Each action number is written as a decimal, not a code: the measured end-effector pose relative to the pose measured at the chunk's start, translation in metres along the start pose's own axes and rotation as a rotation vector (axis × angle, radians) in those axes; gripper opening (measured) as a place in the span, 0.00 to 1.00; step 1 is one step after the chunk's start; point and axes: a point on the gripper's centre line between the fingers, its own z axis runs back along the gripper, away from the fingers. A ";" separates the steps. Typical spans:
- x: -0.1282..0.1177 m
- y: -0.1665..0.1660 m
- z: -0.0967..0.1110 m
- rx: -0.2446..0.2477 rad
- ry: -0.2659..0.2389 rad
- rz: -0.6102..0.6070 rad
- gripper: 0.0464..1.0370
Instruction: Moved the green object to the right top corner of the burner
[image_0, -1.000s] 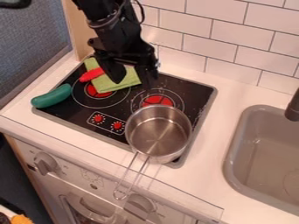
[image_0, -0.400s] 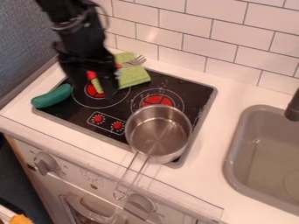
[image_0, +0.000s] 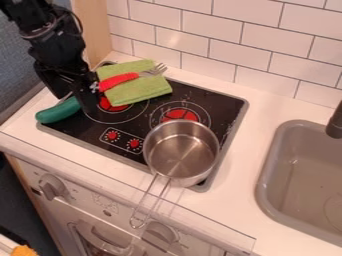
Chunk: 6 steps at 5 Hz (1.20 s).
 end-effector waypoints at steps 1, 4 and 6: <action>0.003 0.025 -0.007 -0.028 0.012 -0.079 0.96; 0.010 0.043 -0.042 0.053 0.113 -0.203 0.96; 0.010 0.048 -0.059 0.107 0.115 -0.179 0.96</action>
